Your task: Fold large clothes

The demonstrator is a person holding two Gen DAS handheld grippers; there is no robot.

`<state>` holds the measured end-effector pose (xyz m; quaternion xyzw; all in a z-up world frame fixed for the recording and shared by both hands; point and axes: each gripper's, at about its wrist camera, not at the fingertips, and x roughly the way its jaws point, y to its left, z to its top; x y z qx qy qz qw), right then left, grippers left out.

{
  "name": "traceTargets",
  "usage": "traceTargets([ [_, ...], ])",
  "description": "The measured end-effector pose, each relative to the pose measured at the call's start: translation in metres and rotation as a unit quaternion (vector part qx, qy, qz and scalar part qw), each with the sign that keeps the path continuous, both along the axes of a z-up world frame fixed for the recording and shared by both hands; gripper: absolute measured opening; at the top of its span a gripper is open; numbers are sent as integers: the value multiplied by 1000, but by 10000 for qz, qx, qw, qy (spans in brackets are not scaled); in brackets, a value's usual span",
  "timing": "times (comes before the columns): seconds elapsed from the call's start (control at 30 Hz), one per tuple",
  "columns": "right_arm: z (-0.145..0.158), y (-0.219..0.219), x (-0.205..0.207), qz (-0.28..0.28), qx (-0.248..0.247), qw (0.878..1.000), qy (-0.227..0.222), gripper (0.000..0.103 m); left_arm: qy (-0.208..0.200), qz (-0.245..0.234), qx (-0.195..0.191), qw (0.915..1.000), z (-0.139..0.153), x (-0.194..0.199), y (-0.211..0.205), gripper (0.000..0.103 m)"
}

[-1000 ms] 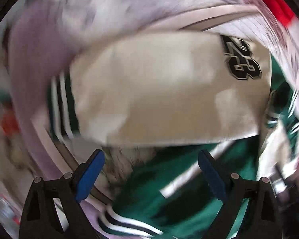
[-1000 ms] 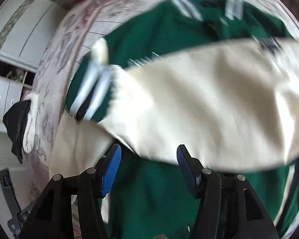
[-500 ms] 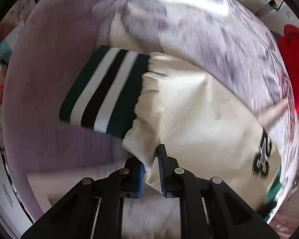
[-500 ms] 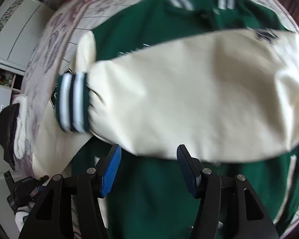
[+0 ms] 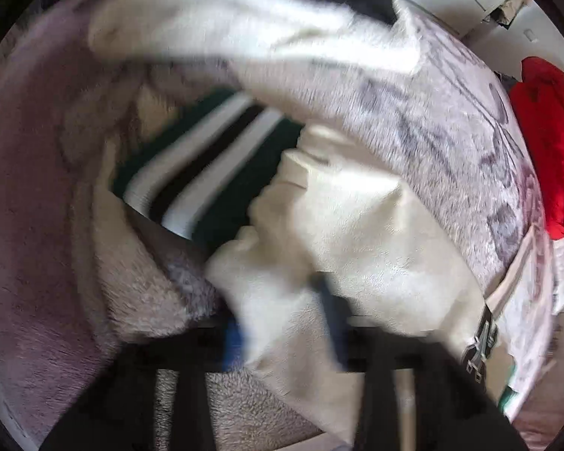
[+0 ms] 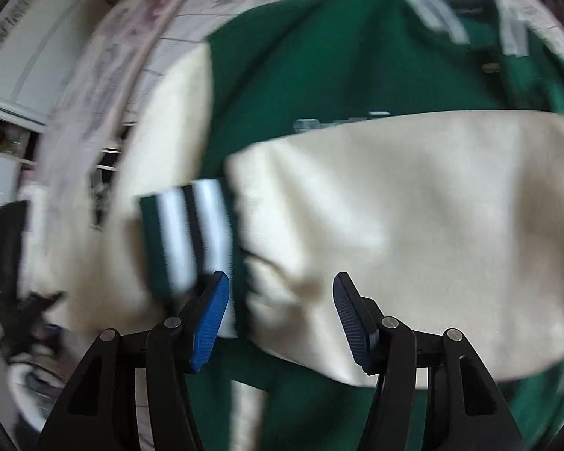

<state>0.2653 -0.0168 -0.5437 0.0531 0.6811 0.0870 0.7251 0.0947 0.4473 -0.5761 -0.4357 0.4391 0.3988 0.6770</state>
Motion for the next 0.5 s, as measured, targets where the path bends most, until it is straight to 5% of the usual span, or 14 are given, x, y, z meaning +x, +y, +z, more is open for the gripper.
traceTargets([
  [0.07, 9, -12, -7, -58, -623, 9980, -116, 88, 69, -72, 199, 9998, 16, 8, -5, 5],
  [0.17, 19, -22, -14, -62, -1600, 9867, -283, 88, 185, -401, 949, 9945, 59, 21, -25, 2],
  [0.33, 21, -30, -18, 25, -2125, 9768, -266, 92, 305, -1295, 2303, 9640, 140, 59, -80, 2],
  [0.5, 32, -45, -20, -79, -2092, 9772, -355, 92, 218, -2224, 2813, 9332, 196, 86, -150, 2],
])
